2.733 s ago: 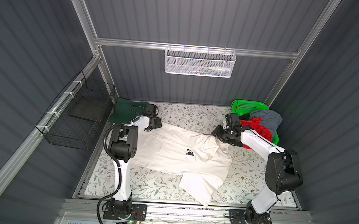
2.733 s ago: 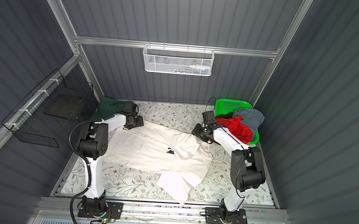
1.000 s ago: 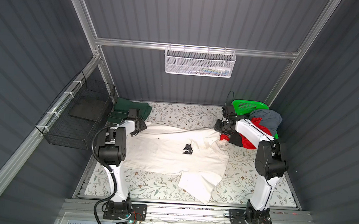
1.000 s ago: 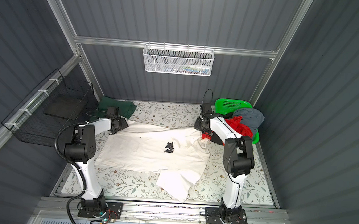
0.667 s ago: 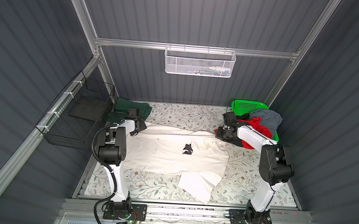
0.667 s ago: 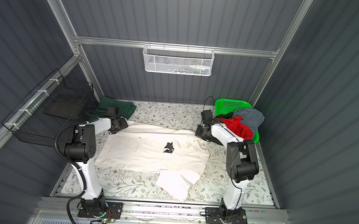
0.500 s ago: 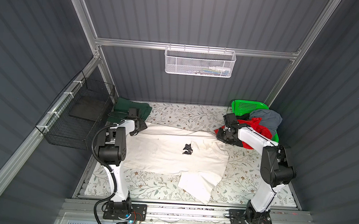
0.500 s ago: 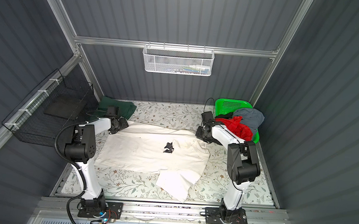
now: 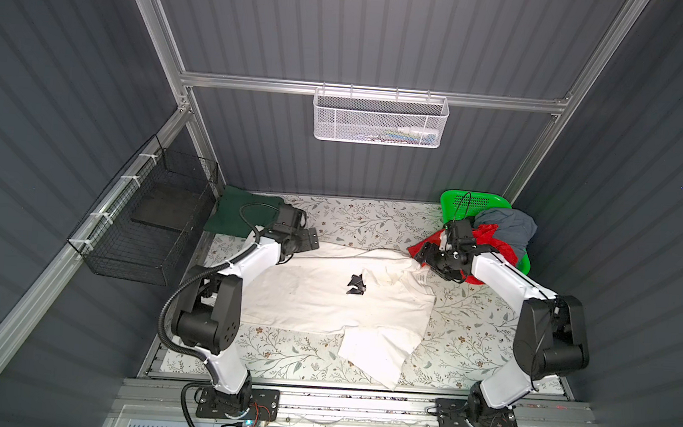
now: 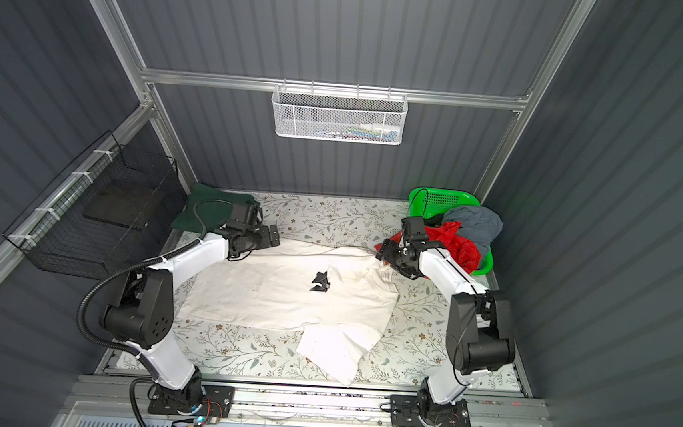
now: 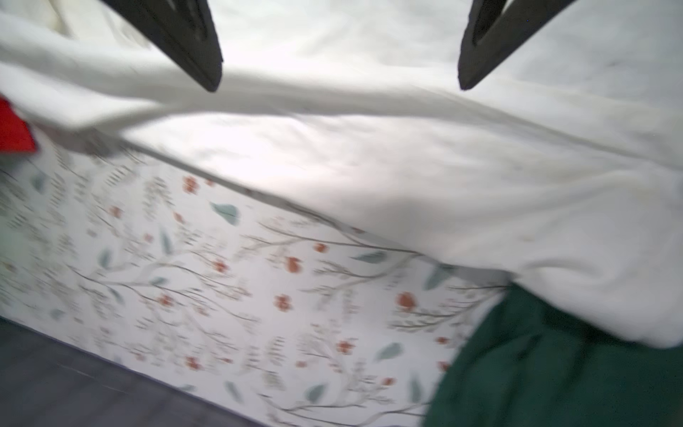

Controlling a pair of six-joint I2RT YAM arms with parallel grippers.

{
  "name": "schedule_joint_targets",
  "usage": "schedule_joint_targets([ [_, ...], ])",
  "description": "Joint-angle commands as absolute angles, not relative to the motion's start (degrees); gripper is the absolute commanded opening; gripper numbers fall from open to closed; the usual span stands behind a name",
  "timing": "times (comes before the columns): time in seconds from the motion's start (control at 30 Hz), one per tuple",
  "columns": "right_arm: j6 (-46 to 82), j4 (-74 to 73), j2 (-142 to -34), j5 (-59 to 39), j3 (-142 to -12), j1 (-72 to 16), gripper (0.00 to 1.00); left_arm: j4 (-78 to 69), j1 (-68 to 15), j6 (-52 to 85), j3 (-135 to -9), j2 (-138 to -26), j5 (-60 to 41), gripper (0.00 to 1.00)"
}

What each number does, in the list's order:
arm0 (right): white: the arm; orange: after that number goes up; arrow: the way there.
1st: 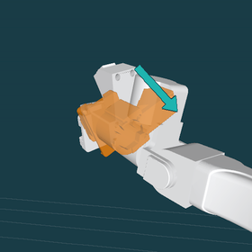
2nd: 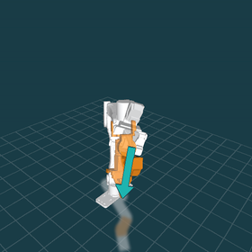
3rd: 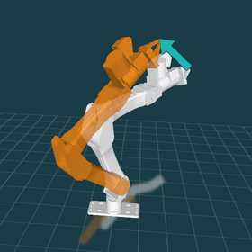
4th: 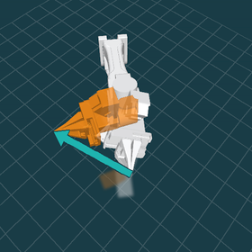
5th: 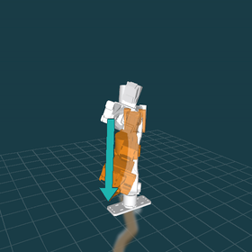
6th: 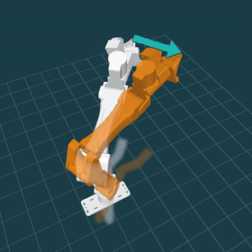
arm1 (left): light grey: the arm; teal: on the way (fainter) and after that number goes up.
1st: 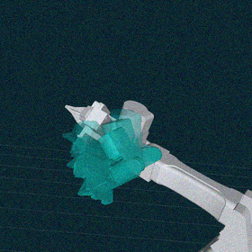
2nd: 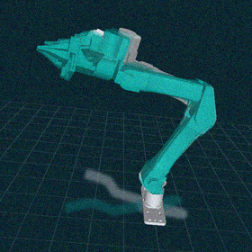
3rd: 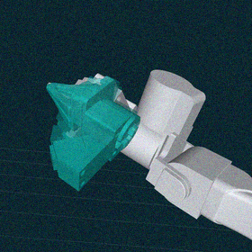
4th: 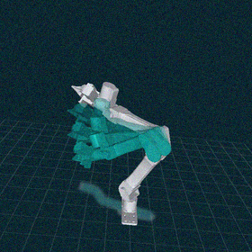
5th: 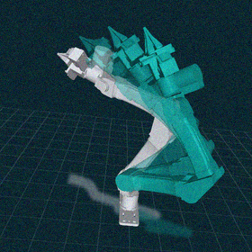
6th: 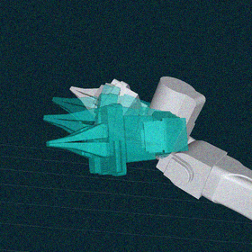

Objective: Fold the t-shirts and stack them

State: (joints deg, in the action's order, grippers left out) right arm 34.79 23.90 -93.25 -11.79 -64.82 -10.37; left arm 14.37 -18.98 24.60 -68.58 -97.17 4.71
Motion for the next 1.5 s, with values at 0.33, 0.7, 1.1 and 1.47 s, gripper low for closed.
schedule_joint_targets([
  [0.33, 38.2, 15.0, -80.8, -17.1, -46.8, -6.5, 0.99, 9.4, -38.1, 21.0, -76.8, -110.3, -7.0, 0.87],
  [0.7, 38.8, 10.6, -77.3, -21.5, -37.1, -3.8, 0.99, 11.1, -44.9, 21.8, -89.8, -121.7, -6.6, 0.73],
  [1.1, 37.4, 9.5, -75.5, -23.7, -34.3, -0.7, 0.99, 16.8, -46.3, 22.2, -96.1, -128.2, 0.0, 0.63],
  [1.47, 38.0, 8.0, -76.5, -25.5, -33.7, -0.3, 0.99, 15.3, -47.3, 22.5, -97.4, -130.2, 0.0, 0.61],
])
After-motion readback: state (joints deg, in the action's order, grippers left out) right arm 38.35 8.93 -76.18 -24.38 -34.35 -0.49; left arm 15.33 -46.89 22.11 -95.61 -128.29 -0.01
